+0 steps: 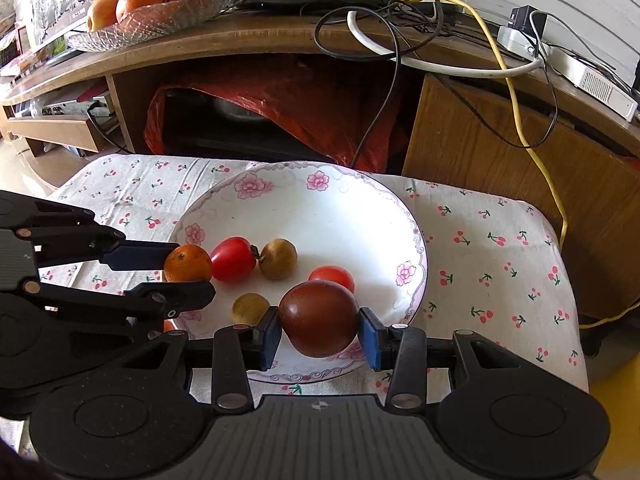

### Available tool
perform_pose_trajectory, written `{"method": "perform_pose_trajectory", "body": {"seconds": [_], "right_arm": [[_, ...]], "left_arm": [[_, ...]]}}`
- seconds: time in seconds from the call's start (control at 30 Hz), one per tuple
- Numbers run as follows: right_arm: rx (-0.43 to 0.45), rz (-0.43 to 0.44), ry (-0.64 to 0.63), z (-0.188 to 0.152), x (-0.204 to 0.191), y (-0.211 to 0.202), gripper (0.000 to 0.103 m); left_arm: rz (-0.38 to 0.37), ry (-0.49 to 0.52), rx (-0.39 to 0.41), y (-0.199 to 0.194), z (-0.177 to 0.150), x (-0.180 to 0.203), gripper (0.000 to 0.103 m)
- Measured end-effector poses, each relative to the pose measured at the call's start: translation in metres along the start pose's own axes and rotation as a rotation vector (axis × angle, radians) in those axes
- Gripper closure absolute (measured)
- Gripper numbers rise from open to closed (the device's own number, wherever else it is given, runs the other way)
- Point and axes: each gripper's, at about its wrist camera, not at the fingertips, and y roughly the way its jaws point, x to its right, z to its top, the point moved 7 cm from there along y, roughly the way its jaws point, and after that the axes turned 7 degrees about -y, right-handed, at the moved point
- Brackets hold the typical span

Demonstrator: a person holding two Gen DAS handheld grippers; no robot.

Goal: Organize fruits
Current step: 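Lower and open the right tool into the bowl while the left tool releases its orange there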

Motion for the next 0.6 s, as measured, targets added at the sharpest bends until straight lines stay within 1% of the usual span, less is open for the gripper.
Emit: {"method": "perform_pose_trajectory", "body": {"seconds": [0.6], "right_arm": [[0.004,-0.008,-0.011,0.0032,0.0001,0.0026,0.065]], "left_arm": [[0.009,0.000,0.002,0.0012,0.0001,0.0001,0.066]]}}
